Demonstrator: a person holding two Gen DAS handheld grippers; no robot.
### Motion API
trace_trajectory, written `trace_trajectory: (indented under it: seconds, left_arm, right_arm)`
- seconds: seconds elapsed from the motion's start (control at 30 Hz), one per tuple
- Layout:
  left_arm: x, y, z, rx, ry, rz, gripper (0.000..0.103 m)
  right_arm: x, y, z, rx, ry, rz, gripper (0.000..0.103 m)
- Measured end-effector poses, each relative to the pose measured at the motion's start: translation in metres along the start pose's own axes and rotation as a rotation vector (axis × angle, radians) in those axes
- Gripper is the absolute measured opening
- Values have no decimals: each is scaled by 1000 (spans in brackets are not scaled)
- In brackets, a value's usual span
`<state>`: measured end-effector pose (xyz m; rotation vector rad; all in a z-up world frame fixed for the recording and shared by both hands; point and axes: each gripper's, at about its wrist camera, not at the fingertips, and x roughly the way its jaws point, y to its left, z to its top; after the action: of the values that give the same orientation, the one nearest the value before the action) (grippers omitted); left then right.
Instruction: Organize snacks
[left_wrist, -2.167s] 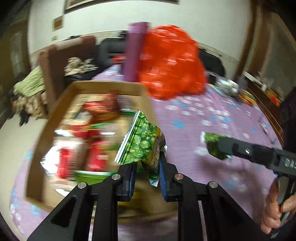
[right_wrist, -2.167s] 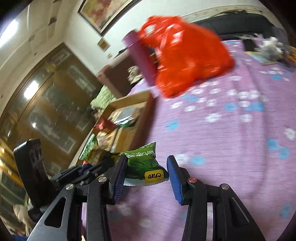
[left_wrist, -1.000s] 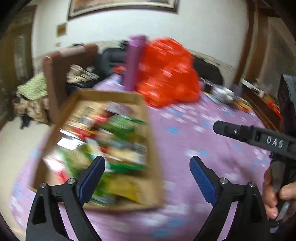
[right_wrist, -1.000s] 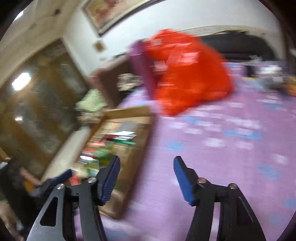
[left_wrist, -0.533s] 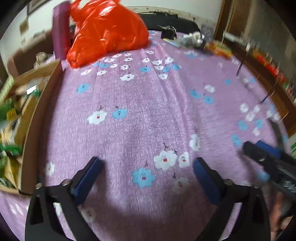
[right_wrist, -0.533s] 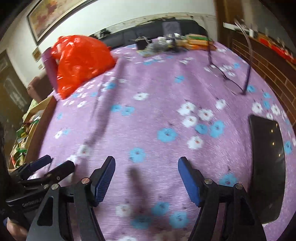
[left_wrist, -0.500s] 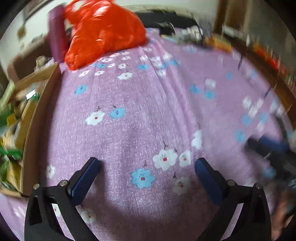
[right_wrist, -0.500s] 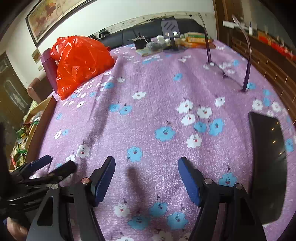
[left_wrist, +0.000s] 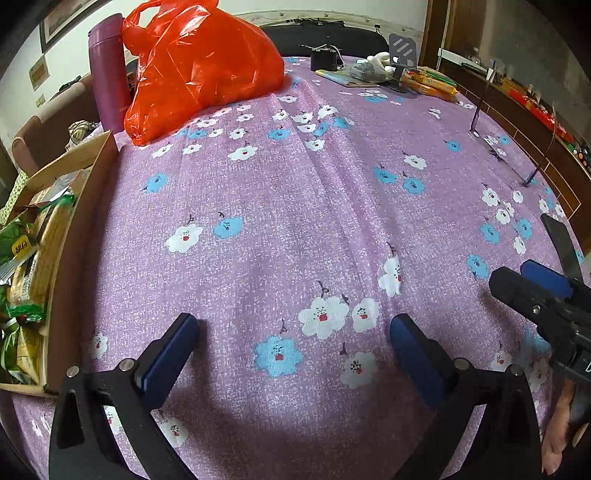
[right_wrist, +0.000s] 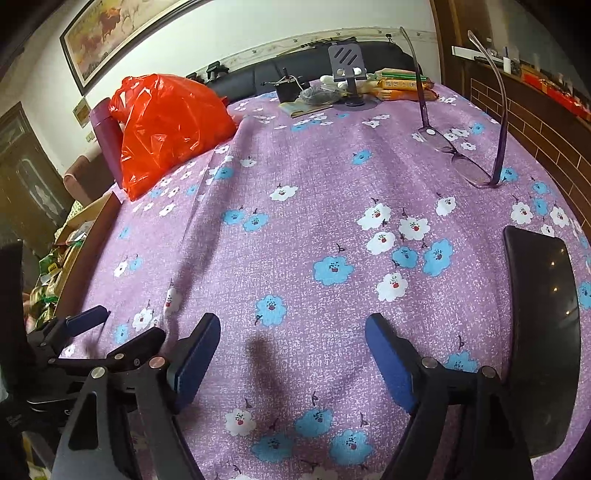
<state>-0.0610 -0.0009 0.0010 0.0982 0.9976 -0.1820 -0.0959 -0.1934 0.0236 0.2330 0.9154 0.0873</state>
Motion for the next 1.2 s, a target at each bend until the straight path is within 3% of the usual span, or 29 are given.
trace_trajectory:
  seconds: [1.2]
  left_arm:
    - [-7, 4, -7, 1, -2, 1, 103]
  right_arm:
    - [-7, -14, -3, 68, -28, 69, 84]
